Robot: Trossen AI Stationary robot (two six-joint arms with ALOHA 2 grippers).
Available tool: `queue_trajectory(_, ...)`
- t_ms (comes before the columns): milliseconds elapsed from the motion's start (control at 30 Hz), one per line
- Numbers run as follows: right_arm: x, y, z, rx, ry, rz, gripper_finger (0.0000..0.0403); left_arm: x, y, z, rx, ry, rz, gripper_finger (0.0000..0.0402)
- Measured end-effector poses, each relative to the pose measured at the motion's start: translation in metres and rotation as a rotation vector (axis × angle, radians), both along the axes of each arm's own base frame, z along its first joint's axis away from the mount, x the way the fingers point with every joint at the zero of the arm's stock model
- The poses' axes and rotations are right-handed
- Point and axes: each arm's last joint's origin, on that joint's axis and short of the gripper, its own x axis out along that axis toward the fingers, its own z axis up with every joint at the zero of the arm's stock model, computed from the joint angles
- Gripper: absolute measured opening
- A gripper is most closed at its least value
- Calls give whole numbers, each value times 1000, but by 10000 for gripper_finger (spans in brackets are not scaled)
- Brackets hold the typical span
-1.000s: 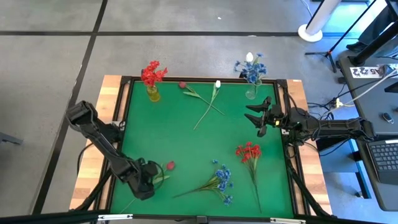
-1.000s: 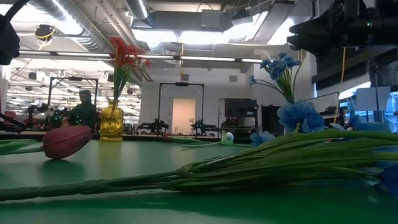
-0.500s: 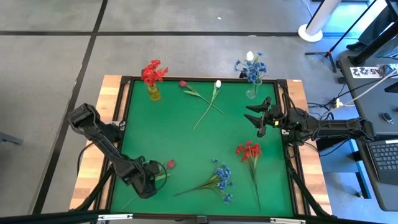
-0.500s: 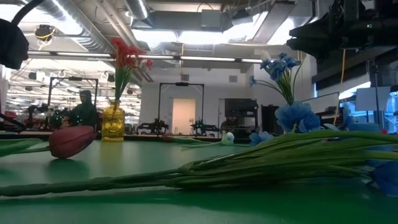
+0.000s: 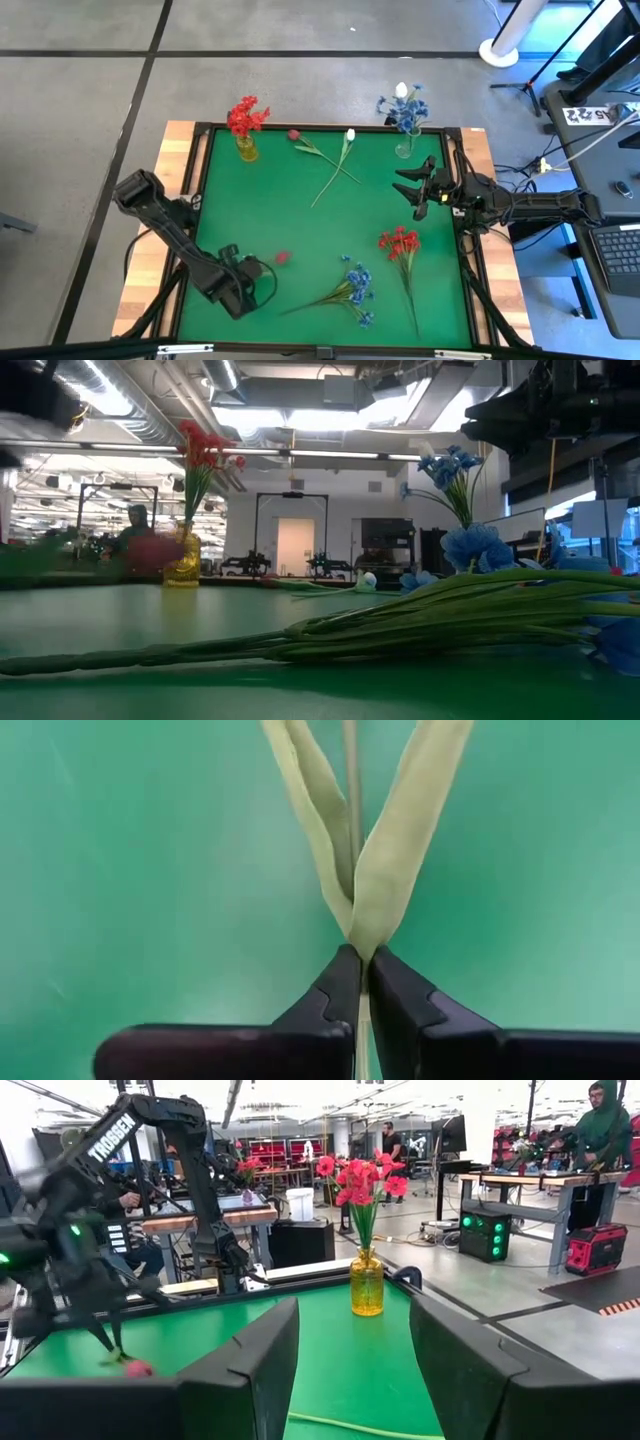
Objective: Sort flowers into vase by color
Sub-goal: Put the bottom red flower into the yellow vase
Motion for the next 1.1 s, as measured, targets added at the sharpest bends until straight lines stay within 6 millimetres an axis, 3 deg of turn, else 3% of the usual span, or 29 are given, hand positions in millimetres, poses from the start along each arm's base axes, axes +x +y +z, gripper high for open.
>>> queue_trajectory(333,0,0,-3,18,29,1,189,30,1,103,336,-234,-92,3)
queue_trajectory(533,0,0,-6,13,60,-9,189,31,5,149,478,-394,-131,2)
queue_trajectory(700,0,0,-5,13,53,-8,189,19,16,179,533,-593,-101,1)
queue_trajectory(900,0,0,-4,4,45,-9,189,3,26,184,425,-765,-124,0)
queue_trajectory(1100,0,0,-4,3,39,-9,189,14,34,145,226,-948,-314,0)
